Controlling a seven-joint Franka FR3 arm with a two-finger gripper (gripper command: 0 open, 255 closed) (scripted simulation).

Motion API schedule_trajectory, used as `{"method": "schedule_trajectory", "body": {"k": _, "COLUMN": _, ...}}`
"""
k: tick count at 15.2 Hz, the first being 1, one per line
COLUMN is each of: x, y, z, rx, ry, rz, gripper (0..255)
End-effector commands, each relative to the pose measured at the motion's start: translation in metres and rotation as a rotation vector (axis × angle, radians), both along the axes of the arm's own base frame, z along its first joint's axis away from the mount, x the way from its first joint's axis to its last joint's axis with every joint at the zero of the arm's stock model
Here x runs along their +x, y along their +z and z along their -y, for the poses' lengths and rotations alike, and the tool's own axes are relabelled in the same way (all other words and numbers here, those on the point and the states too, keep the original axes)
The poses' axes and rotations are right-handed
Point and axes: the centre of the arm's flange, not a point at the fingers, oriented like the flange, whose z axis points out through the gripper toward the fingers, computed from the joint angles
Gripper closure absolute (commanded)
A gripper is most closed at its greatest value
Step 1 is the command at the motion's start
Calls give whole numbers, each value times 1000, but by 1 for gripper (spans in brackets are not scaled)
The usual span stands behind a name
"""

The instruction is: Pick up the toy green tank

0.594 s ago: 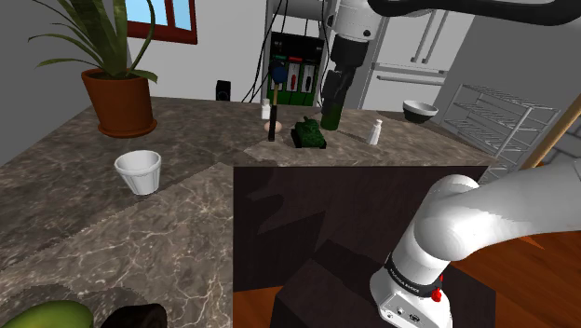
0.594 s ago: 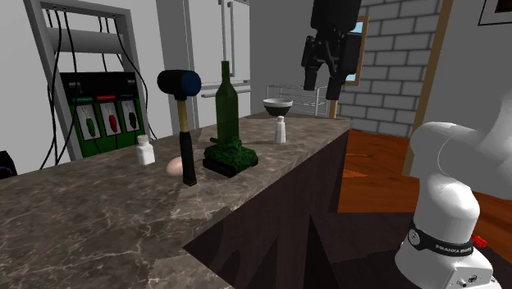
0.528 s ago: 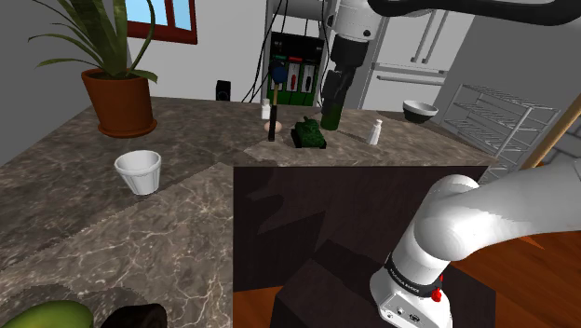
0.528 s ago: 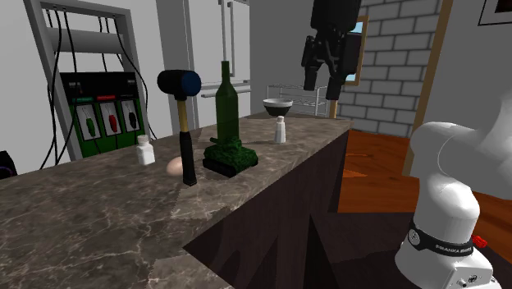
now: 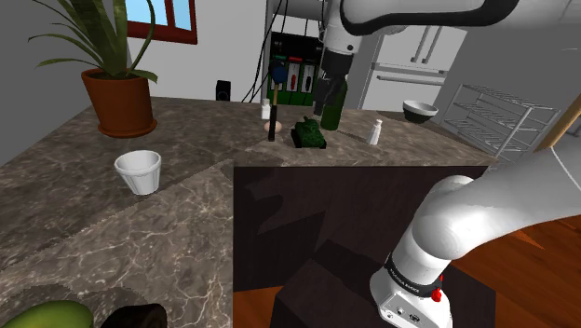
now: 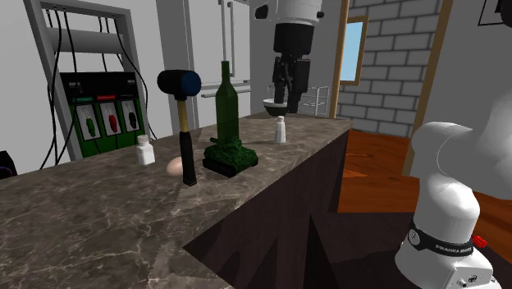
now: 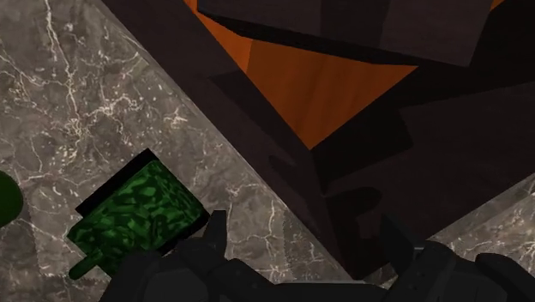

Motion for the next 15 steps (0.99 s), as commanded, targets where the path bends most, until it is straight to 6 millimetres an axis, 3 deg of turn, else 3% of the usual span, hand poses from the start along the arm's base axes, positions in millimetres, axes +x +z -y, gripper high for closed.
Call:
{"method": "schedule_trajectory", "body": {"k": 1, "x": 18, "y": -11, "z": 18, "rx": 3, "ry": -7, "rz": -1, "gripper": 0}}
{"method": "schedule_trajectory", "body": {"k": 15, "x": 130, "y": -86, "z": 149, "rx": 24, "ry": -55, "rz": -15, "gripper": 0}}
